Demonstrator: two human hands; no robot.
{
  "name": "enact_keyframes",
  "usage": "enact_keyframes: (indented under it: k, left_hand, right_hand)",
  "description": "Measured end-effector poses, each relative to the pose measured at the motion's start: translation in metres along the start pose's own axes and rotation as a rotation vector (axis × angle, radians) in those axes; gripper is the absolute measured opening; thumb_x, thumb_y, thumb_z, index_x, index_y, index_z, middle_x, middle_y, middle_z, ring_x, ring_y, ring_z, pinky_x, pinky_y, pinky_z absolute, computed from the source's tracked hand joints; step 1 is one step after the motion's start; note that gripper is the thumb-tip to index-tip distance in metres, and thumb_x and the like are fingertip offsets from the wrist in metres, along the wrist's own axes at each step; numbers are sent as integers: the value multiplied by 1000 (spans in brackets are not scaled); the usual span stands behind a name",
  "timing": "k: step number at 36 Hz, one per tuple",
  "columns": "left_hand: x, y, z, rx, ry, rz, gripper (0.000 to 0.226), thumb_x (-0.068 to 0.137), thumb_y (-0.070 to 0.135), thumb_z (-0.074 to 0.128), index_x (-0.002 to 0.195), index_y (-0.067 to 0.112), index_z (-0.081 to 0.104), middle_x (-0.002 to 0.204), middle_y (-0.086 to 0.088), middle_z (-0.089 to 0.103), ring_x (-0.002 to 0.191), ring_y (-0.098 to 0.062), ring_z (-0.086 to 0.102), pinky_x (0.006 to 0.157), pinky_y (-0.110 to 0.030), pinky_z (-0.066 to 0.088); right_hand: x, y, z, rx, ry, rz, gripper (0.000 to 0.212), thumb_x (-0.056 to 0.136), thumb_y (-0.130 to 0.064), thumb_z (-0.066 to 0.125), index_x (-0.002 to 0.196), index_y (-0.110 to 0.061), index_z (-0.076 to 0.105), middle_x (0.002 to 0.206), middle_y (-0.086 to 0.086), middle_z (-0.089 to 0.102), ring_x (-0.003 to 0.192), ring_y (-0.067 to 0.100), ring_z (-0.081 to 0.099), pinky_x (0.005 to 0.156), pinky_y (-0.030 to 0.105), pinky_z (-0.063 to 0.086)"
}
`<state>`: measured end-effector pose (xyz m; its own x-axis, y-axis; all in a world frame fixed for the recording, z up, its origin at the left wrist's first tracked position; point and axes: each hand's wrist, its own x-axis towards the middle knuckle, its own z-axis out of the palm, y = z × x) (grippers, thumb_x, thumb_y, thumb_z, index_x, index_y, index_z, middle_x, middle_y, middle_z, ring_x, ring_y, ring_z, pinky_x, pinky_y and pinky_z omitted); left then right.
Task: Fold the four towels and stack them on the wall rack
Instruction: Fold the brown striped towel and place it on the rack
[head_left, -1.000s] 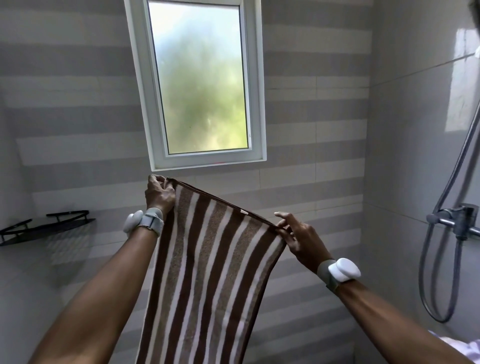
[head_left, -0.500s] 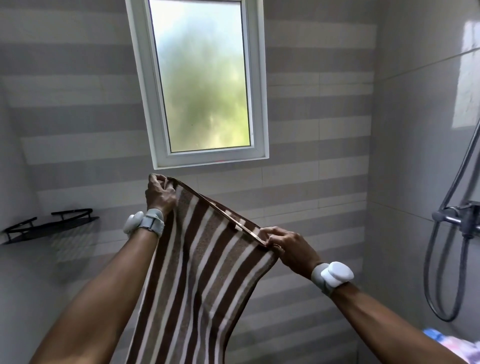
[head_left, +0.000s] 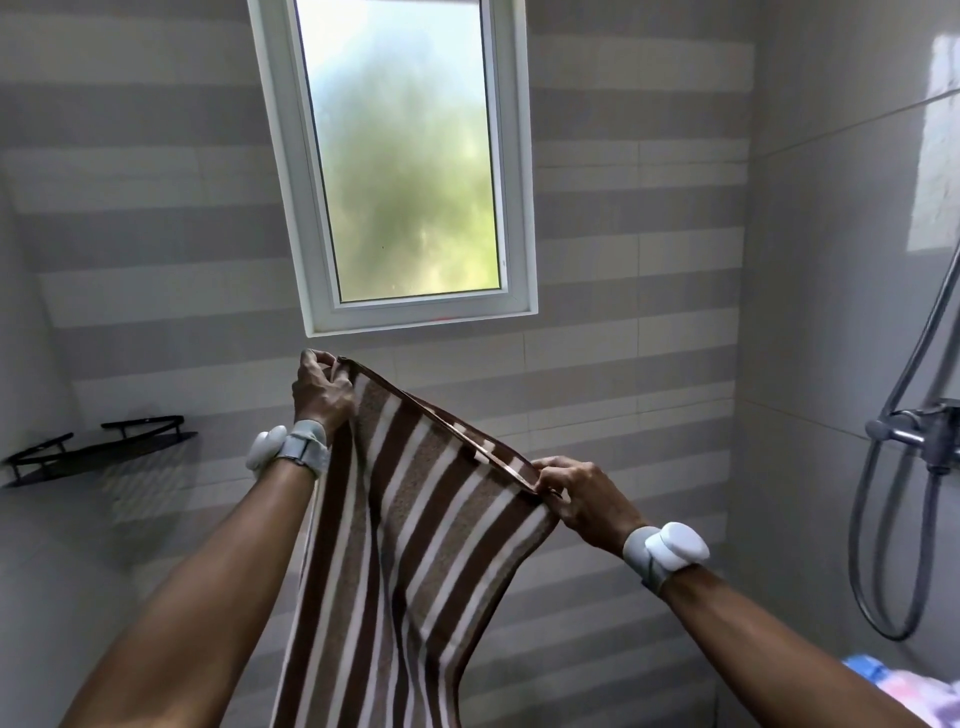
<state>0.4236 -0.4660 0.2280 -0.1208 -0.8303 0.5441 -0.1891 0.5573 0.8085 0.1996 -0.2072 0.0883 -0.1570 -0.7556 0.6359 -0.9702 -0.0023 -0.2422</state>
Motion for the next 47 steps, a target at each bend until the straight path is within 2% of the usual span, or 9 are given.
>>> enact_keyframes:
  k: [4,9,12,24,29,34,37,41,47]
  left_hand:
    - [-2,-2,1,-1,7,11,16,94,18,58,106,10,53,106,-15,66,98,-33,62,82,-32,43]
    - [-1,-4,0,-4,2,11,17,94,18,58,107,9,53,106,-15,66,97,-33,61,82,-32,43]
    - [-2,-4,-2,-7,-2,16,13,94,18,58,104,13,52,106,-15,66,97,-32,61,82,-32,43]
    - [-1,-9,-11,-7,4,-7,14,95,21,57,105,13,53,106,-14,67,97,-32,62,82,-31,43]
    - [1,-10,-16,1,22,-26,16,94,21,57,107,12,54,108,-14,67,98,-32,62,83,-31,43]
    - [1,-10,-19,16,39,-21,11,94,19,58,100,17,50,108,-17,67,100,-33,62,85,-33,44]
    - [1,-12,-19,18,46,-13,11,94,18,58,100,17,49,108,-17,67,100,-33,62,85,-34,44]
    - [0,-9,-17,17,31,-10,10,95,18,57,100,17,48,108,-16,67,99,-33,62,83,-32,43]
    - [0,-7,-14,29,3,-9,11,94,17,58,99,17,48,108,-16,66,99,-33,62,83,-32,43]
  right_hand:
    - [-1,-4,-1,-18,3,5,7,87,-16,65,87,-19,71,116,-14,69,95,13,68,80,25,54]
    - [-5,-6,-1,-125,16,-15,25,87,-25,49,96,-23,72,128,-15,63,100,17,68,80,34,57]
    - [-7,-8,0,-180,36,-22,30,86,-33,42,93,-27,71,122,-20,64,93,17,69,73,34,56]
    - [0,-10,-1,58,31,139,9,85,-16,72,87,-22,78,88,-2,68,79,15,65,73,33,54]
    - [2,-15,-8,165,126,172,14,84,-10,74,89,-23,75,82,-4,68,70,7,65,67,23,52]
    - [4,-22,-15,263,174,265,29,86,-9,72,106,-20,54,79,-4,68,71,6,67,64,19,55]
    - [4,-21,-12,197,185,233,15,85,-9,73,95,-18,69,82,-6,68,78,5,65,68,13,50]
    - [3,-15,-6,126,162,171,13,82,-6,75,84,-19,75,82,-6,60,73,8,63,71,21,53]
    - [-1,-11,-2,59,104,107,12,82,-4,73,83,-15,77,129,-1,60,101,11,65,88,25,55]
